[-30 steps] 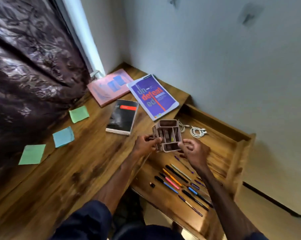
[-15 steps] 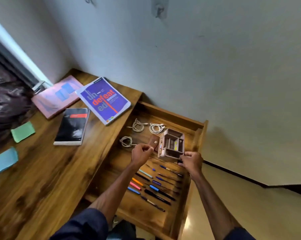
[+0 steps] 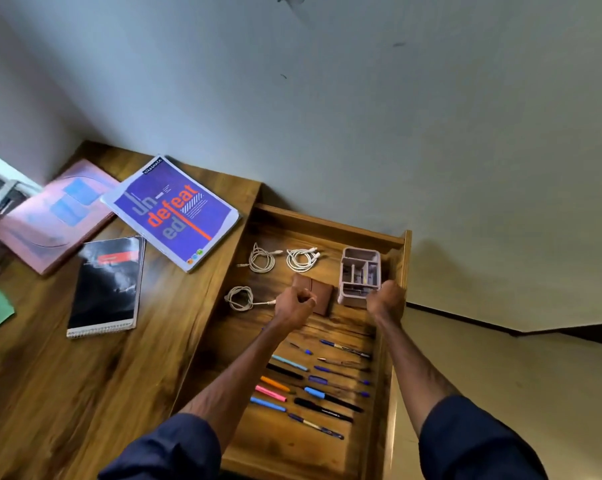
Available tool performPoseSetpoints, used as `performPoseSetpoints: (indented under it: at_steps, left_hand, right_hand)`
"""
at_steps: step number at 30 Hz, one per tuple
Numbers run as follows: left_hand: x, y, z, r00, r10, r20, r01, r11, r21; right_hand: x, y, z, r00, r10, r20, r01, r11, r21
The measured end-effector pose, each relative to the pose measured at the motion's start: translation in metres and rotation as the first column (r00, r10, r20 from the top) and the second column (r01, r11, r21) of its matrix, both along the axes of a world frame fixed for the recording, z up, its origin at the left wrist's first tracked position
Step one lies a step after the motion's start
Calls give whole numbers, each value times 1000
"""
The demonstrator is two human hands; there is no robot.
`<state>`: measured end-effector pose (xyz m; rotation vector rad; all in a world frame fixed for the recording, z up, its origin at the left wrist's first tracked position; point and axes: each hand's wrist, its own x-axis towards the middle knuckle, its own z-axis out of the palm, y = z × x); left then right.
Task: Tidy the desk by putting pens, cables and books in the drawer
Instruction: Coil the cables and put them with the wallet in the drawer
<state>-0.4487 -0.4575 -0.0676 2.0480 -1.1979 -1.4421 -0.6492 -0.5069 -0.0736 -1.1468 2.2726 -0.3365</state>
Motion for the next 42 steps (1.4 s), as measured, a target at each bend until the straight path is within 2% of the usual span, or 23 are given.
performPoseSetpoints:
  at_steps: [7,15,25,29,33,37,42]
  left_hand:
    - [15,1,-12,1000,10,0,-10,1000,22]
    - [11,10,-9,998,41,-42,-40,999,24]
    - [-55,45,-22,985,105,-140,-98,994,56]
    - [-84,63,-12,976,151,-160,-150,988,21]
    - [-103,91,10,925,350,-147,-358,933,-32]
    - [-134,131,27,845,509,-165,-516,856,-2]
    - [-174,167,58,762,596,-252,-604,795,54]
  right_hand:
    - [8,2,-12,999,4,-42,-1,997,71]
    - [11,18,-1,998,-34,57,32,999,28]
    - [-13,96,26,968,246,37,-242,965,-103]
    - [-42,87,32,903,427,38,-414,891,-185]
    - [-72,77,44,812,574,103,-541,808,-232]
    - [-101,90,70,751,636,177,-598,769,-224]
    - [-125,109,98,671,666,326,-628,744,-226]
